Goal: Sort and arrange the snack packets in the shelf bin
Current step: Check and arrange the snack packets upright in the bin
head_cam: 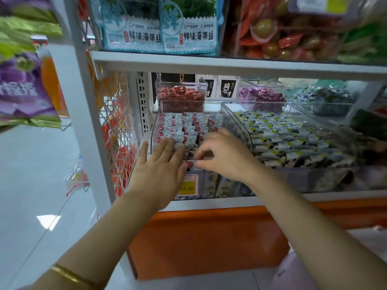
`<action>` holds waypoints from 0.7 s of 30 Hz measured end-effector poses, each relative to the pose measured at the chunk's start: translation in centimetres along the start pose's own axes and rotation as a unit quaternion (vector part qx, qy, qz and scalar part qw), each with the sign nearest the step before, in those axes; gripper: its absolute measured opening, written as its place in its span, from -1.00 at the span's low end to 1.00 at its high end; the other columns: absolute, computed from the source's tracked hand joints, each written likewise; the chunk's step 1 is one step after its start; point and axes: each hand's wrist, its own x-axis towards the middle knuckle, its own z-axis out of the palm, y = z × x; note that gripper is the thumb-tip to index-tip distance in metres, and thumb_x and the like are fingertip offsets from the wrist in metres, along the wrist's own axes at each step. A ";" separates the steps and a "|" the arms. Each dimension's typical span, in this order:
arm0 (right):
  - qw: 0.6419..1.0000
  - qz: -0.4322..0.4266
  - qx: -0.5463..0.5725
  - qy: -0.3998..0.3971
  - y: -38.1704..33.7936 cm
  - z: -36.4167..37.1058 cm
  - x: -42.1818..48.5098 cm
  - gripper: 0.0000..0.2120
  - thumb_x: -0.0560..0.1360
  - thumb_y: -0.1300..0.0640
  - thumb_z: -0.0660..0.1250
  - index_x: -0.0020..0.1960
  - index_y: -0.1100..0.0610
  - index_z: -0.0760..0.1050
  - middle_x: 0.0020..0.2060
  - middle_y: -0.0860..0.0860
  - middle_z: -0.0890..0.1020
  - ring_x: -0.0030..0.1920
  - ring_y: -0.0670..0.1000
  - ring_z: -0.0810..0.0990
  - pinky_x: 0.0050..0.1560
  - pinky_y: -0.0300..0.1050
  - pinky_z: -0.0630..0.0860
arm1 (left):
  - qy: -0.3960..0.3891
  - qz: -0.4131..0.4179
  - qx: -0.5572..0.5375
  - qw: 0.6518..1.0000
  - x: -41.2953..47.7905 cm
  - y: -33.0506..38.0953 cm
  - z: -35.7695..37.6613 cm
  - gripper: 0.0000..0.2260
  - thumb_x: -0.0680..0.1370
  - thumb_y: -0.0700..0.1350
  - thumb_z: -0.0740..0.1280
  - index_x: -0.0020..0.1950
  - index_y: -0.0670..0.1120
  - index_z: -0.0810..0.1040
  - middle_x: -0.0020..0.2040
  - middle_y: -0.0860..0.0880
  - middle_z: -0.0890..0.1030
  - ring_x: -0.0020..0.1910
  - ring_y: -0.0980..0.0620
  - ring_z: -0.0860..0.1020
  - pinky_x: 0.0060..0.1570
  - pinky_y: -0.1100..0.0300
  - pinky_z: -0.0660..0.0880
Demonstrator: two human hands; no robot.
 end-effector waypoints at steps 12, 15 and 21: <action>0.936 0.034 0.318 0.151 0.4 -1.5 -0.7 -0.85 0.49 0.23 0.33 -0.19 0.01 0.48 -0.28 -0.12 0.52 -0.30 -0.27 0.47 -0.26 -0.45 0.39 | 0.122 0.020 -0.176 0.977 -0.6 0.1 -1.8 -0.37 0.52 0.20 -0.23 0.50 -0.01 0.19 0.52 0.01 0.18 0.51 0.10 0.00 0.45 0.11 -0.23; 0.881 0.065 0.418 0.214 1.1 -2.0 -1.4 -0.87 0.52 0.24 0.29 -0.17 0.06 0.49 -0.27 -0.01 0.55 -0.34 -0.09 0.50 -0.36 -0.24 0.47 | 0.153 0.006 -0.260 0.953 -0.5 0.4 -2.6 -0.39 0.51 0.23 -0.06 0.45 -0.06 0.30 0.45 -0.01 0.31 0.44 0.03 0.19 0.41 0.13 0.04; 0.663 0.151 0.701 0.217 1.6 -1.6 -2.1 -0.86 0.54 0.31 0.21 -0.16 0.24 0.50 -0.25 0.11 0.55 -0.33 -0.02 0.57 -0.37 -0.24 0.55 | 0.120 -0.039 -0.460 0.879 0.0 0.6 -2.5 -0.74 0.55 0.04 0.21 0.20 0.04 0.51 -0.04 0.10 0.59 -0.14 0.23 0.54 -0.16 0.19 0.51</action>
